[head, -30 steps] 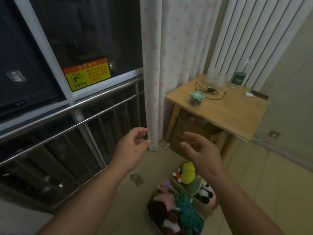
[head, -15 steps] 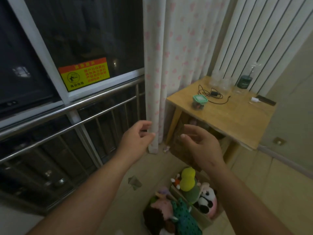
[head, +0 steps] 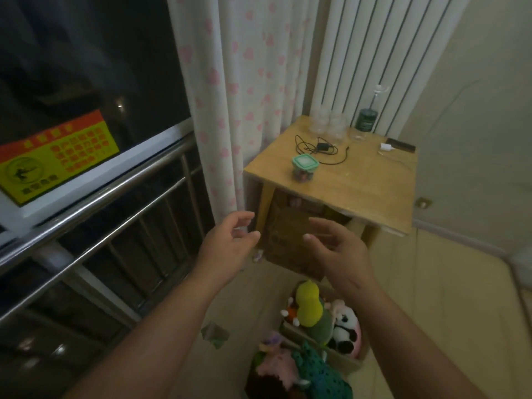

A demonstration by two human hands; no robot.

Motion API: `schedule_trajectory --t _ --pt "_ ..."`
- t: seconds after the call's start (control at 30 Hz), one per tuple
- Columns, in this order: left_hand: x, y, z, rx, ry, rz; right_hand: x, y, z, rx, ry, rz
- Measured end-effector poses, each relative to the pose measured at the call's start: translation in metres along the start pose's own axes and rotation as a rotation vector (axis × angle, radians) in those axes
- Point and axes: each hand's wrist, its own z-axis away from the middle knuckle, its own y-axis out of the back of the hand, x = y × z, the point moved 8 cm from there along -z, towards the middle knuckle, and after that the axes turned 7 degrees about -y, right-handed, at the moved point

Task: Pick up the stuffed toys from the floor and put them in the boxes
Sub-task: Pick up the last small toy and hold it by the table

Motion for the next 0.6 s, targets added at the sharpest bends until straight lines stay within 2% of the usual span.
schedule_trajectory --t 0.3,0.6 --pt "-0.063 0.071 -0.079 -0.181 0.005 -0.026 -0.034 -0.099 -0.036 0.140 -0.109 -0.050" --pt "-0.091 0.100 -0.144 -0.235 -0.017 -0.036 -0.037 -0.148 -0.071 0.158 -0.153 -0.019"
